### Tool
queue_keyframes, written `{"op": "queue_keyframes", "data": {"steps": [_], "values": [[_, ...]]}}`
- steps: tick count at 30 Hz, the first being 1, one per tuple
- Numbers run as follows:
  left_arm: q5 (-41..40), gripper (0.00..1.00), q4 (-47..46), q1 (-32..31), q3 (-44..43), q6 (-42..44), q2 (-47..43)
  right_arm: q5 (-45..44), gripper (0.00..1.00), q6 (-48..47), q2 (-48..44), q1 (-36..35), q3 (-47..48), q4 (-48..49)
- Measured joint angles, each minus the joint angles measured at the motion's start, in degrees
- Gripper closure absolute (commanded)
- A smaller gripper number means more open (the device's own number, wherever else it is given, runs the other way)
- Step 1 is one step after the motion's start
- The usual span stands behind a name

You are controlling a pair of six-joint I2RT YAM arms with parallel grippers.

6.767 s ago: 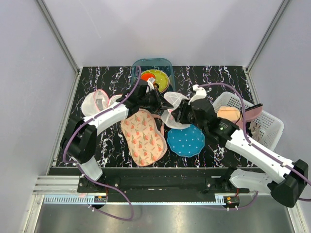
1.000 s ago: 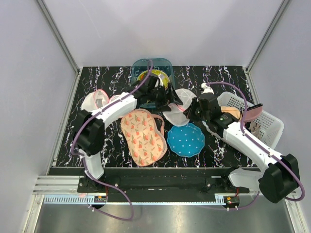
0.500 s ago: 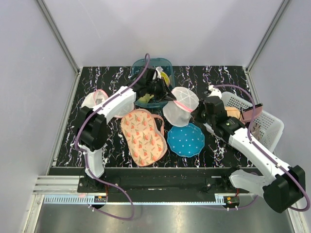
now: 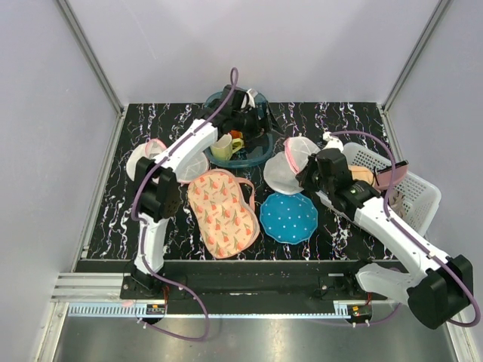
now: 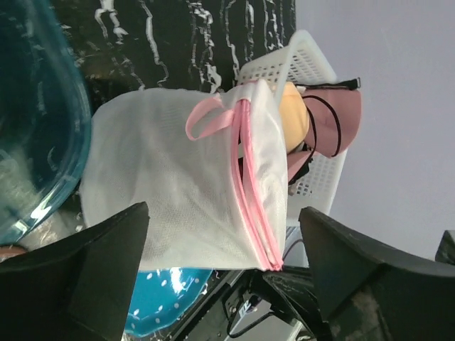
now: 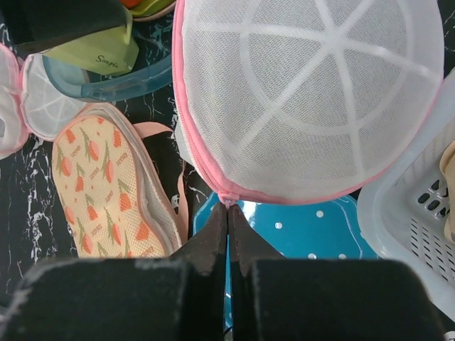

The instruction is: Unzip the laundry bag and remove the bra

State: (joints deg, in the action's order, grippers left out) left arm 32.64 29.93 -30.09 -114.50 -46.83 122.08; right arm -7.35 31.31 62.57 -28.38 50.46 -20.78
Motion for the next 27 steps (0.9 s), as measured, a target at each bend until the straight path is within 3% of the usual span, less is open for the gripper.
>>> {"op": "queue_keyframes", "data": {"steps": [11,16,21,24,25,26,27], "values": [[-3.6,0.04,-2.9,-0.9,18.5,-0.2,-19.6,1.0,1.0,0.0,2.6,0.0,0.0,0.8],[-2.7,0.07,-7.0,-5.4,20.1,-2.9,-17.4,1.4,1.0,0.0,3.4,0.0,0.1,1.4],[-2.4,0.16,-7.6,-7.5,20.1,-4.3,-12.7,1.5,1.0,0.0,3.4,0.0,0.2,1.4],[-2.4,0.42,-7.7,-7.3,20.1,-4.9,-11.2,1.5,1.0,0.0,3.4,0.0,0.2,1.4],[-2.4,0.72,-7.8,-7.3,20.0,-5.2,-10.8,1.5,1.0,0.0,3.4,0.0,0.2,1.4],[-2.5,0.89,-7.9,-7.2,20.0,-5.6,-10.5,1.5,1.0,0.0,3.4,0.0,0.2,1.4],[-2.6,1.0,-8.0,-7.1,20.0,-6.0,-10.4,1.5,1.0,0.0,3.4,0.0,0.2,1.4]]}}
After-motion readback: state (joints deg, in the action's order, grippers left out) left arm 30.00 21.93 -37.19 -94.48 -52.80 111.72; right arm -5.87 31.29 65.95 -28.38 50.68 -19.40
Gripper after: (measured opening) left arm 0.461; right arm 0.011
